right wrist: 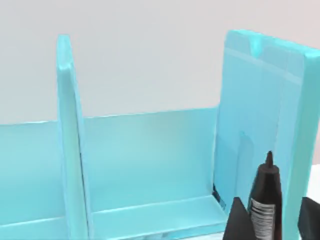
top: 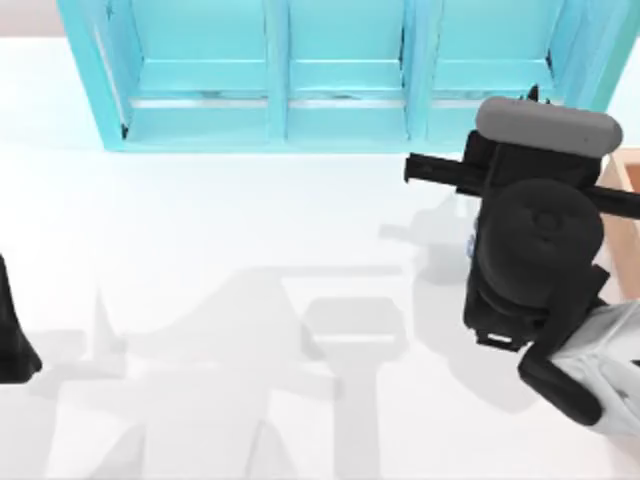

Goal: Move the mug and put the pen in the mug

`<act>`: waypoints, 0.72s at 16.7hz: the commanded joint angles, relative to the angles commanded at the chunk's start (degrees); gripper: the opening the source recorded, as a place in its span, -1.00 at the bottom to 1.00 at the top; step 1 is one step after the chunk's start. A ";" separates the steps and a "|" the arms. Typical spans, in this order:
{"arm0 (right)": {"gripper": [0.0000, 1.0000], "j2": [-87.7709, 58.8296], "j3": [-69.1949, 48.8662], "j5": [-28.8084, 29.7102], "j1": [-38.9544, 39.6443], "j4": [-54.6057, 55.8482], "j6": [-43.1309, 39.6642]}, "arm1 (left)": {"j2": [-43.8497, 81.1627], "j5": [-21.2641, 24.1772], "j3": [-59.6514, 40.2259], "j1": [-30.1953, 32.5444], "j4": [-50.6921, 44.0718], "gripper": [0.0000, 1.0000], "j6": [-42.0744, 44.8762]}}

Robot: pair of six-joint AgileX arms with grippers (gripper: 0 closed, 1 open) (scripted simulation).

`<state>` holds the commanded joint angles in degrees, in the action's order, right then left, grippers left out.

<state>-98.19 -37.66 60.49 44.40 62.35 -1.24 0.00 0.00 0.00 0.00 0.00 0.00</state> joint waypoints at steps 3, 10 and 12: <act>0.36 0.00 0.00 0.00 0.00 0.00 0.00 | 0.00 0.00 0.00 0.00 0.00 1.00 0.00; 1.00 0.00 0.00 0.00 0.00 0.00 0.00 | 0.00 0.00 0.00 0.00 0.00 1.00 0.00; 1.00 0.00 0.00 0.00 0.00 0.00 0.00 | 0.00 0.00 0.00 0.00 0.00 1.00 0.00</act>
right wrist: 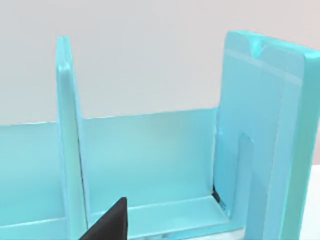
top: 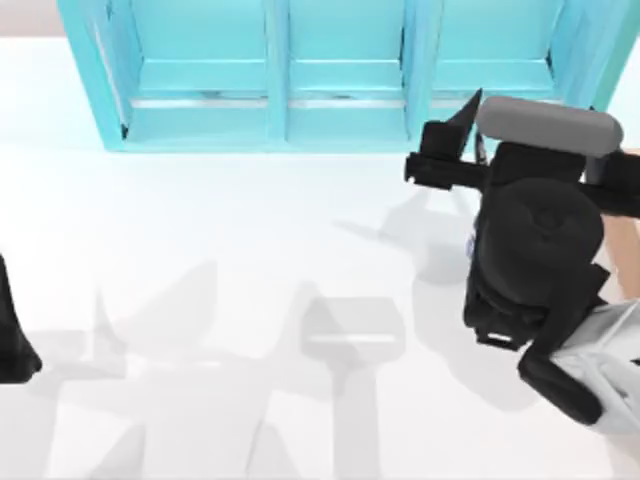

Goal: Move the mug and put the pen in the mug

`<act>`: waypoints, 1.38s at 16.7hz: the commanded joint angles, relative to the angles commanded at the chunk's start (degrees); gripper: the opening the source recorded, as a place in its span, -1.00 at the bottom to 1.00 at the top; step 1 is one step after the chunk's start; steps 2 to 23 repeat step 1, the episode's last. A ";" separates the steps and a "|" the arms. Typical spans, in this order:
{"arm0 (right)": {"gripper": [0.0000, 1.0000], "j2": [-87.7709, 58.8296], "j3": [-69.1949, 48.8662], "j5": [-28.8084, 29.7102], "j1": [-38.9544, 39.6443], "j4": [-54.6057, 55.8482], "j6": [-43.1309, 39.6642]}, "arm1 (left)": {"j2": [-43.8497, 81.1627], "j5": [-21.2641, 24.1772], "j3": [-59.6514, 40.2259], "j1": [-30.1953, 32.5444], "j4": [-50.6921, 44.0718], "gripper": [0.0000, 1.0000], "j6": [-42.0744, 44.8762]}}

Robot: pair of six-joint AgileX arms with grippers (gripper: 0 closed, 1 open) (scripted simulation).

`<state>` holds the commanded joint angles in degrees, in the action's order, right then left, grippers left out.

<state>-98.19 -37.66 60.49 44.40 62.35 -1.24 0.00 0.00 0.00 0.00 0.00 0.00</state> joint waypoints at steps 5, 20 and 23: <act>1.00 0.00 0.00 0.00 0.00 0.00 0.00 | 0.00 0.00 0.00 0.00 0.00 1.00 0.00; 1.00 0.00 0.00 0.00 0.00 0.00 0.00 | 0.00 0.00 0.00 0.00 0.00 1.00 0.00; 1.00 0.00 0.00 0.00 0.00 0.00 0.00 | 0.00 0.00 0.00 0.00 0.00 1.00 0.00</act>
